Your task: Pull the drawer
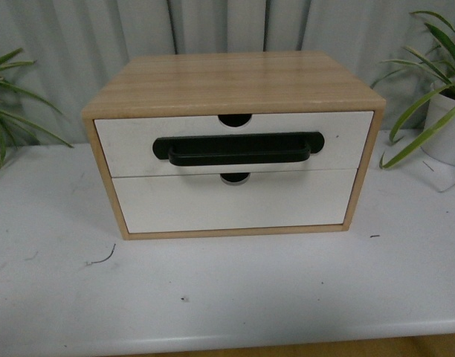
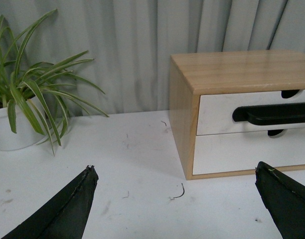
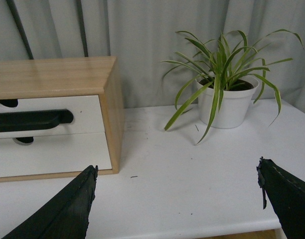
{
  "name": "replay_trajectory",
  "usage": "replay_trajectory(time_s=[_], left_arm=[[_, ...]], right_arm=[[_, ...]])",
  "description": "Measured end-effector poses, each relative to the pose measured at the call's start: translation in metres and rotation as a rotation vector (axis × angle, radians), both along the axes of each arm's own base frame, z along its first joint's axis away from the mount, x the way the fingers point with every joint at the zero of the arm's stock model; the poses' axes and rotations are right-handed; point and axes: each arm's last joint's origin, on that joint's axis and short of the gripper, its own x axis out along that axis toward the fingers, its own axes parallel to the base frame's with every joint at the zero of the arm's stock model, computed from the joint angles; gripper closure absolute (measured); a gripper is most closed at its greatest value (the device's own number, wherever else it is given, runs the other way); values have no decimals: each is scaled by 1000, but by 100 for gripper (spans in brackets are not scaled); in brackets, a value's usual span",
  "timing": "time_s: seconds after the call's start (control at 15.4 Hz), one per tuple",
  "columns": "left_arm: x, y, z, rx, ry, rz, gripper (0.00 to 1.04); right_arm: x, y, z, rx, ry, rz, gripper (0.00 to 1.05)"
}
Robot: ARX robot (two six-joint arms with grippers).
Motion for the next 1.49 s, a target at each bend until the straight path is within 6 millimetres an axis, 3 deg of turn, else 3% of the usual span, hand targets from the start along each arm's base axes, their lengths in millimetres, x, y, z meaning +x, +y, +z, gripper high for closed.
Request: replay_trajectory(time_s=[1.49], left_arm=[[0, 0, 0, 0, 0, 0, 7]], right_arm=[[0, 0, 0, 0, 0, 0, 6]])
